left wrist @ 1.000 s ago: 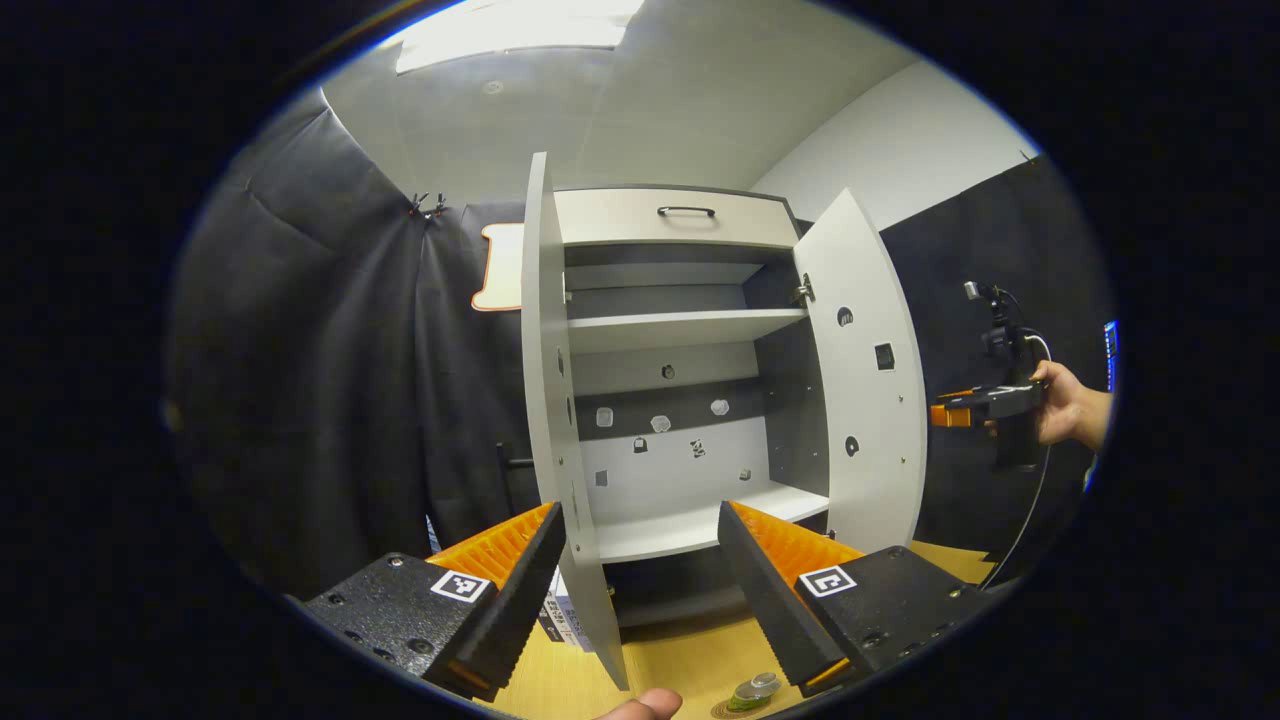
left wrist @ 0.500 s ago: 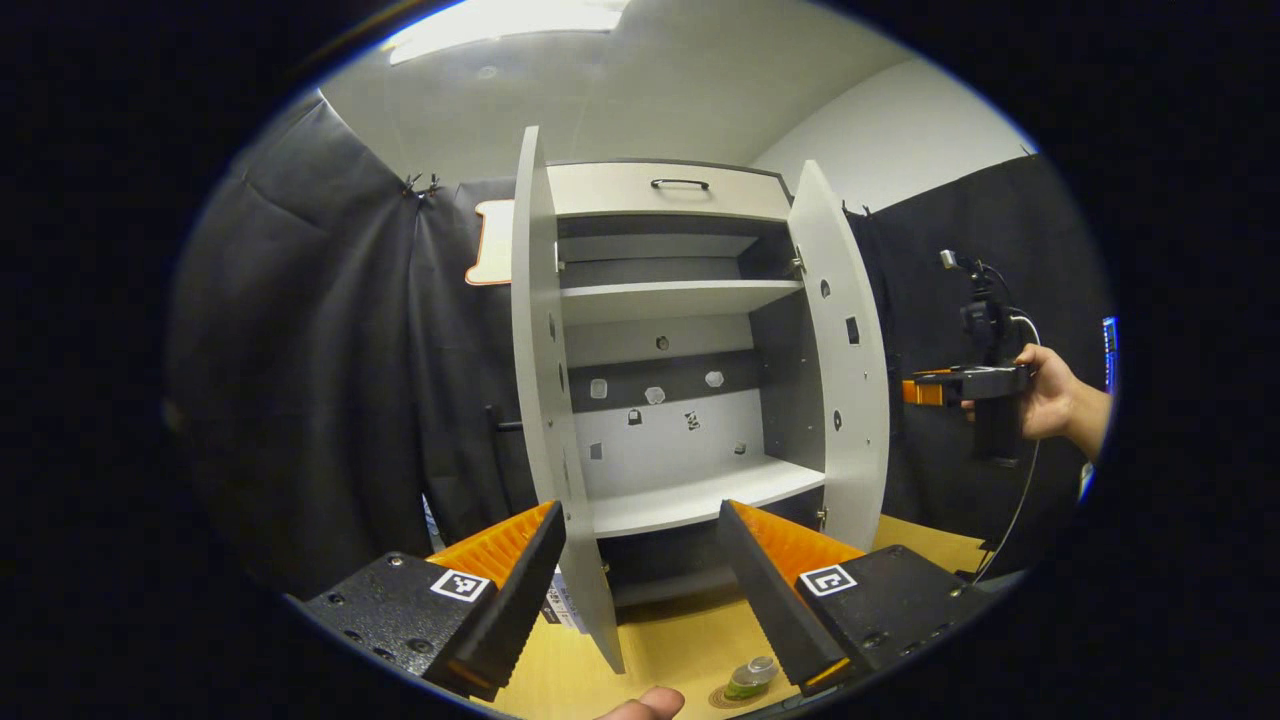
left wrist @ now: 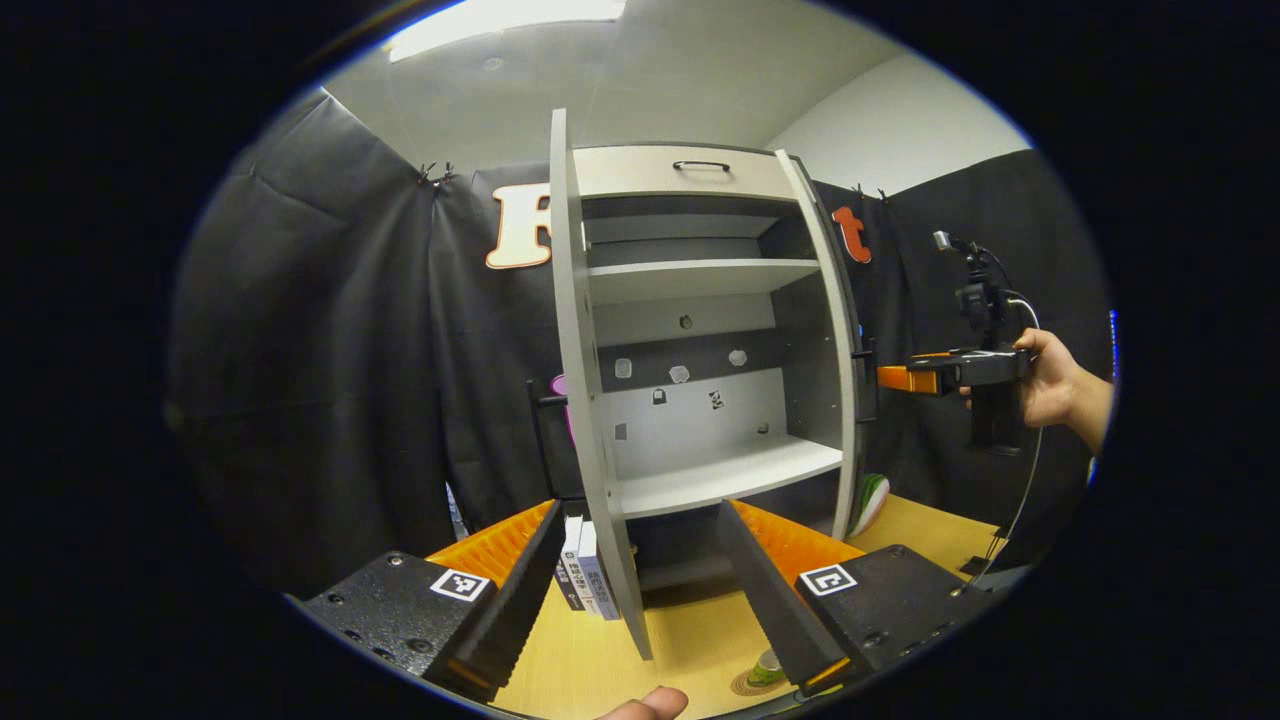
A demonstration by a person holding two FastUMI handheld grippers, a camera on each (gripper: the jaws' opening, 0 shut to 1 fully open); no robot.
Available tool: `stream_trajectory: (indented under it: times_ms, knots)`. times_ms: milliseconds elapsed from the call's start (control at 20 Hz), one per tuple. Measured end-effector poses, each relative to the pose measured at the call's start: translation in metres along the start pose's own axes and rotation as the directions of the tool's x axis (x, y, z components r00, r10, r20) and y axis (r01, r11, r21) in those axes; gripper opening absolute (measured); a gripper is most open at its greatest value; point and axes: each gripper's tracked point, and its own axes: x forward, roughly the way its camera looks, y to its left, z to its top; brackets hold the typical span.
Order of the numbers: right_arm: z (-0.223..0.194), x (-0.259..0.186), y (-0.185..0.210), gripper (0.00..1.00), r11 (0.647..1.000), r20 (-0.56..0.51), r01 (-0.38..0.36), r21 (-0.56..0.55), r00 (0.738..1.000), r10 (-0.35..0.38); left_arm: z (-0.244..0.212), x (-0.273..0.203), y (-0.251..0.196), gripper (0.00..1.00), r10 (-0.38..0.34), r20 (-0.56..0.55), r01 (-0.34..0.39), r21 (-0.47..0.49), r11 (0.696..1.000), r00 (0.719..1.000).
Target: Grasp the bottle in the cabinet with the left hand and place it on the coaster, then close the right door with the right hand and the left door with the left hand.
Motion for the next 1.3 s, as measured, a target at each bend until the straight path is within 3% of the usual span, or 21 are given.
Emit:
stream_trajectory:
  times_ms: [300,350,500,850,1150,1300]
  knots:
    - [-0.004,0.008,0.021,1.0,0.999,-0.012,-0.025,0.024,1.0,0.025,-0.012,-0.002,0.023,0.97,0.036,-0.023,-0.036,-0.002,0.999,0.999]
    - [-0.002,0.008,0.024,0.96,0.999,-0.01,-0.03,0.031,0.999,0.031,-0.014,-0.002,0.029,0.97,0.043,-0.029,-0.043,-0.001,0.999,0.999]
    - [0.0,0.008,0.031,1.0,0.998,-0.005,-0.042,0.041,0.999,0.042,-0.022,0.002,0.049,0.97,0.072,-0.042,-0.072,-0.002,0.997,0.997]
    - [0.0,-0.015,0.038,1.0,0.993,-0.004,-0.07,0.093,0.997,0.071,-0.041,0.027,0.095,1.0,0.1,-0.081,-0.103,-0.044,0.994,0.992]
    - [0.023,-0.042,0.023,1.0,0.988,0.046,-0.073,0.133,0.997,0.068,-0.043,0.06,0.149,0.97,0.161,-0.073,-0.165,-0.062,0.984,0.984]
    - [0.024,-0.067,0.011,1.0,0.988,0.049,-0.065,0.141,0.997,0.058,-0.051,0.084,0.163,0.98,0.155,-0.099,-0.165,-0.107,0.98,0.983]
